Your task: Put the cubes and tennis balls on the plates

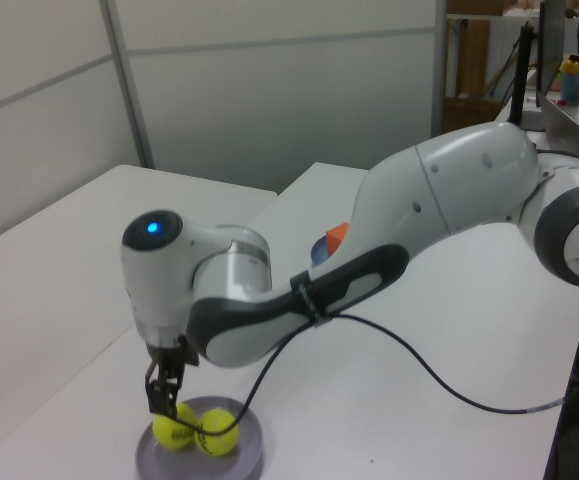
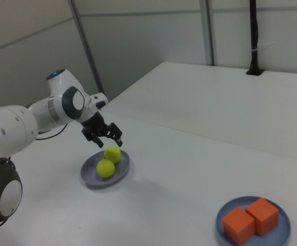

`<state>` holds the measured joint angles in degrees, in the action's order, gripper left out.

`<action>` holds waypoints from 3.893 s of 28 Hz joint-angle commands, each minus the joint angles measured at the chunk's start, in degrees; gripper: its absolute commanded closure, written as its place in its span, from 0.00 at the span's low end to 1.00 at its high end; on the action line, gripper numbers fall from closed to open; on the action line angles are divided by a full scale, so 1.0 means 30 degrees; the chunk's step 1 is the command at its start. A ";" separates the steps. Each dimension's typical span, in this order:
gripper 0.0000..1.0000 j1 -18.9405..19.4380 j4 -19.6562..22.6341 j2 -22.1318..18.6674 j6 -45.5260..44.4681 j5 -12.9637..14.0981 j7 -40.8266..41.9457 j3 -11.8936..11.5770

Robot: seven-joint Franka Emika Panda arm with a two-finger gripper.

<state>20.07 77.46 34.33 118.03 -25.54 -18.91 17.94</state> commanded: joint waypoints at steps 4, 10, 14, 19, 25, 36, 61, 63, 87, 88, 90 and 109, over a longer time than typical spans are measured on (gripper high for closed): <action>0.00 -0.1094 0.0547 -0.2825 -0.1313 0.2065 0.0034 -0.0265; 0.00 -0.2706 0.0518 -0.4469 -0.3510 0.2919 0.0910 -0.0412; 0.00 -0.3466 0.0372 -0.5055 -0.3835 0.2977 0.1702 -0.0734; 0.00 -0.4990 0.0343 -0.6344 -0.5968 0.3445 0.4043 -0.0734; 0.00 -0.5432 0.0284 -0.7923 -0.8253 0.5023 0.6328 -0.2514; 0.00 -0.5520 0.0313 -1.0505 -1.2443 0.6053 0.9175 -0.5710; 0.00 -0.7805 0.0284 -1.1150 -1.2858 0.7196 0.9350 -0.7004; 0.00 -0.7805 0.0284 -1.1238 -1.2887 0.7284 0.9263 -0.7004; 0.00 -0.8713 0.0313 -1.2762 -1.3092 0.8573 0.9086 -0.6975; 0.00 -0.8684 0.0342 -1.2762 -1.3121 0.8573 0.9086 -0.6975; 0.00 -0.8713 0.0342 -1.2733 -1.3122 0.8573 0.9057 -0.7004; 0.00 -0.9298 0.0342 -1.2703 -1.2975 0.8573 0.9086 -0.7033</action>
<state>-6.73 77.49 -2.83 79.74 -1.11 7.75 -2.99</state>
